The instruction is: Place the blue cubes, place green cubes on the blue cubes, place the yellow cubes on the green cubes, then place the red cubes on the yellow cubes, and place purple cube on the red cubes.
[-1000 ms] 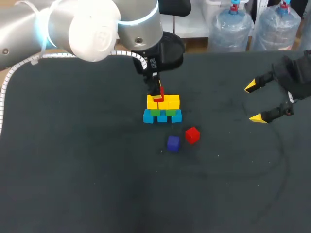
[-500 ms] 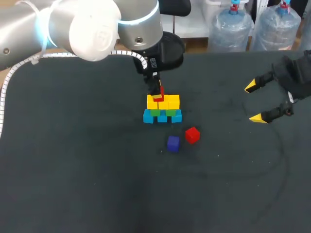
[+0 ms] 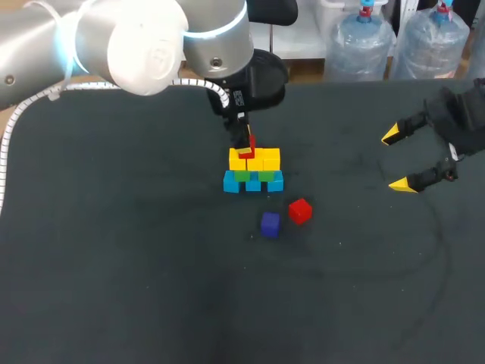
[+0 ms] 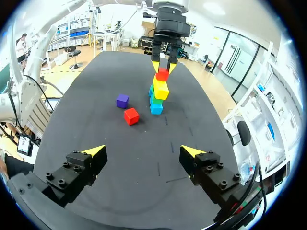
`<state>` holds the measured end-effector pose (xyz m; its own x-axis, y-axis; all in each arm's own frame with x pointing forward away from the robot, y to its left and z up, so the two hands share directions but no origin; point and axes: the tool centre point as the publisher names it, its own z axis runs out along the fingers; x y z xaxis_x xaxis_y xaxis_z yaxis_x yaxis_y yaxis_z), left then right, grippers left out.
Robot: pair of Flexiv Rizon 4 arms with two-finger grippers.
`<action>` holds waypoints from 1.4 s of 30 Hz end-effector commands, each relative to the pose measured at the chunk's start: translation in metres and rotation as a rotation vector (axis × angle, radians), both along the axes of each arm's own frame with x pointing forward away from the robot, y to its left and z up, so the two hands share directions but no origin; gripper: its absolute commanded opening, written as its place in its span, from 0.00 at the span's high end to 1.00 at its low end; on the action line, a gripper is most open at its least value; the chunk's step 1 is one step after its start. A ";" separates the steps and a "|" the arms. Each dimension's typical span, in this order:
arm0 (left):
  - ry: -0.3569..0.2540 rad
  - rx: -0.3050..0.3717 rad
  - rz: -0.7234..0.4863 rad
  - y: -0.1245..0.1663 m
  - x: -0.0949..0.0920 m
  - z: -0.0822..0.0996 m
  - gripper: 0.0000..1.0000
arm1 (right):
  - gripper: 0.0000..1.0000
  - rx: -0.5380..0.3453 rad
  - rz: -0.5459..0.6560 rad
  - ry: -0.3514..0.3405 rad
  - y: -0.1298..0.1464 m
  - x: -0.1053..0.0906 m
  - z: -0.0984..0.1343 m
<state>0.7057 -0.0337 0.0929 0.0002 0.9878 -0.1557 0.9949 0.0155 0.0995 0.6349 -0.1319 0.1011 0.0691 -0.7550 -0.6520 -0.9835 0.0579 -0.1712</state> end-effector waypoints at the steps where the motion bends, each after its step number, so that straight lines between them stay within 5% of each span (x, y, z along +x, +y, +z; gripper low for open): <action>1: 0.004 0.002 0.001 -0.001 0.002 0.000 0.71 | 0.00 0.002 0.002 0.000 0.000 0.001 -0.001; 13: 0.002 -0.001 0.000 -0.001 0.003 0.000 0.70 | 0.00 0.002 0.002 0.000 0.000 0.001 -0.001; 31: 0.001 0.001 0.001 -0.002 0.003 0.000 0.43 | 0.00 0.002 0.002 0.000 0.000 0.001 -0.001; 34: -0.001 -0.001 0.002 -0.002 0.004 0.001 0.29 | 0.00 0.002 0.002 0.000 0.000 0.001 -0.001; 36: -0.003 -0.004 -0.001 -0.002 0.003 0.004 0.00 | 0.00 0.002 0.002 0.000 0.000 0.001 -0.001; 42: -0.041 -0.041 0.024 0.002 -0.001 0.020 0.00 | 0.00 0.002 0.002 0.000 0.000 0.001 -0.001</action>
<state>0.7132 -0.0389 0.1061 -0.0174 0.9830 -0.1829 0.9916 0.0404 0.1226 0.6349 -0.1319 0.1011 0.0691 -0.7550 -0.6520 -0.9835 0.0579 -0.1712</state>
